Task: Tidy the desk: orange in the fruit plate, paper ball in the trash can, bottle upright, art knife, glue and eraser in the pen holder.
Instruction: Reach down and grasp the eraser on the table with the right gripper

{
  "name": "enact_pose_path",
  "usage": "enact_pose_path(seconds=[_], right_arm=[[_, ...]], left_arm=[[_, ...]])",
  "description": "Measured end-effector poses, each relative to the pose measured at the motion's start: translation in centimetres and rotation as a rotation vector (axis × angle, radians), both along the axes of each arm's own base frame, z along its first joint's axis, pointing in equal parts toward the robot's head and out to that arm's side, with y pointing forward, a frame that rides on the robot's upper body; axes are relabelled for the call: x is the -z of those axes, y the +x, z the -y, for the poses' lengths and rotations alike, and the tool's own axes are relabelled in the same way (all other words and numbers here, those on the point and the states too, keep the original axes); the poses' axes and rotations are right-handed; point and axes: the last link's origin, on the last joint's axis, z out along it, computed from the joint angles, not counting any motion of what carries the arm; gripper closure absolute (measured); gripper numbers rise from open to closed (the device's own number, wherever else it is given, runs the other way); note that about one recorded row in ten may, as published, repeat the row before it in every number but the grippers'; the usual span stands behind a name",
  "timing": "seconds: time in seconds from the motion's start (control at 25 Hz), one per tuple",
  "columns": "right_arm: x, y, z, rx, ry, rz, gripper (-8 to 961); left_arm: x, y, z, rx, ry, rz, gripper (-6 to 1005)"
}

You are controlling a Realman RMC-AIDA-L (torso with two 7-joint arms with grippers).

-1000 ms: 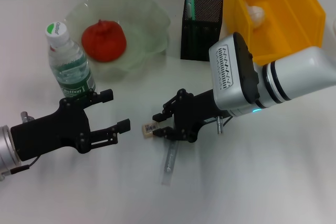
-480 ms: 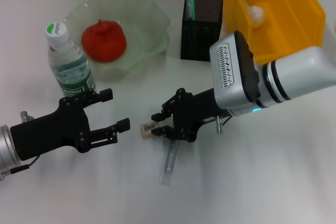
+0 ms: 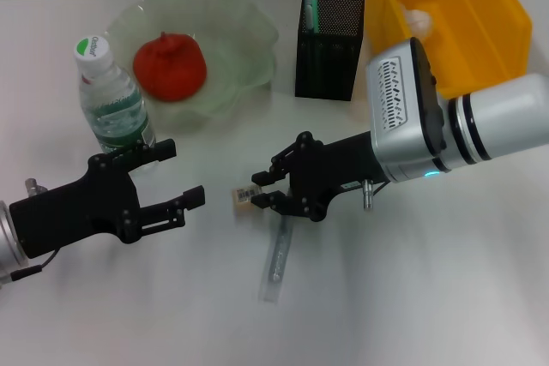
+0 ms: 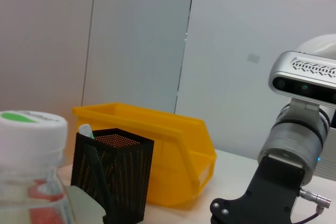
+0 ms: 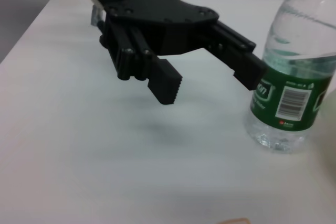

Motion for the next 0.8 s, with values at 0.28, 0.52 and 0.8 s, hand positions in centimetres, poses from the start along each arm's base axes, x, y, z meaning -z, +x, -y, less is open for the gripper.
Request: enact_pose_path(seconds=[0.28,0.52,0.8], right_arm=[[-1.1,1.0,0.0,0.03,0.04,-0.038,734],[-2.9,2.1,0.3,0.07,0.108,-0.143,744],[-4.5,2.9,1.1,0.071,0.212,-0.292,802]], left_arm=[[-0.1,-0.1,0.0,-0.003,0.003,-0.001,155],[0.0,-0.1,0.2,-0.013,-0.003,0.006,155],[0.8,0.0,1.0,-0.019,-0.01,0.029,155]])
